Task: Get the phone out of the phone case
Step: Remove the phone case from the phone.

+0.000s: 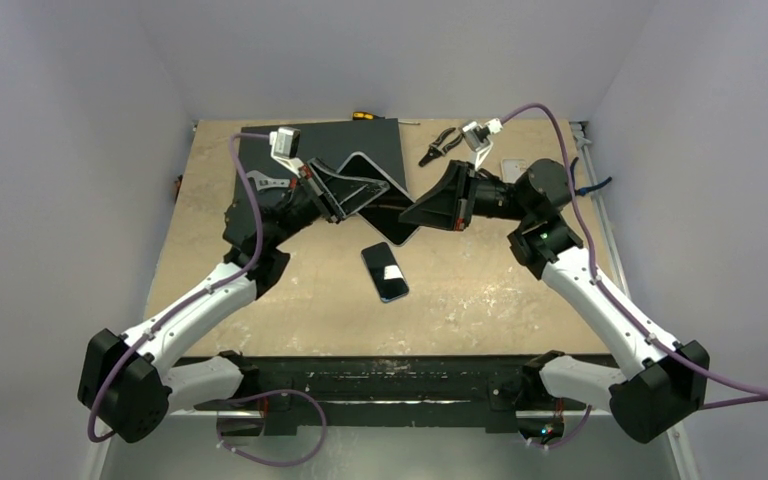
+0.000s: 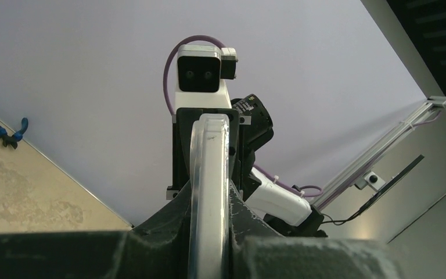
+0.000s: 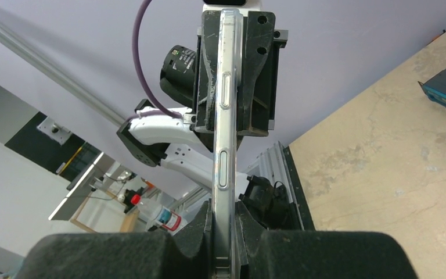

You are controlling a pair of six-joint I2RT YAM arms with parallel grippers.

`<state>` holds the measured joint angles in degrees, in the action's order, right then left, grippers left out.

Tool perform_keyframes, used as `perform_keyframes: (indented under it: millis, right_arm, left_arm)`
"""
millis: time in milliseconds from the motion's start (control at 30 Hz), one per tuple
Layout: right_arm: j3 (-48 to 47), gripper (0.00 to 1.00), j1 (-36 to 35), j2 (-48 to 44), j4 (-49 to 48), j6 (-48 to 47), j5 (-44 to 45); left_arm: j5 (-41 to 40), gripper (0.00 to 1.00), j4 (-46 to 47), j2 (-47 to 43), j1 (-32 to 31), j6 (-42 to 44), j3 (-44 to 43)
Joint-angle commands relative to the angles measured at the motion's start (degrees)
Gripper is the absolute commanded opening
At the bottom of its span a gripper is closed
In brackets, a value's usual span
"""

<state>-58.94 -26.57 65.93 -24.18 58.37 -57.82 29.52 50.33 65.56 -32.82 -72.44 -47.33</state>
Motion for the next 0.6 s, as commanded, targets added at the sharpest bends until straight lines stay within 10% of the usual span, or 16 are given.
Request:
perform_keyframes:
  millis: [0, 67, 267, 567]
  right_arm:
    - [-2.94, 0.0, -0.13, -0.34, -2.13, -0.01, 0.52]
    - [-3.21, 0.0, -0.15, -0.57, -0.87, -0.64, 1.04]
    - [-6.83, 0.79, -0.06, -3.97, 16.47, -11.99, 10.09]
    - [-2.96, 0.77, -0.3, -13.04, 26.7, -16.38, 34.9]
  left_arm:
    - [0.93, 0.0, 6.99, -1.16, -0.5, -2.31, 0.84]
    - [-1.77, 0.0, 7.47, -2.36, -0.52, -1.88, 1.76]
    - [-16.82, 0.0, 4.94, -9.28, -0.54, 4.92, 3.69]
    - [-28.5, 0.0, 3.22, -12.02, -0.95, 11.38, 1.35]
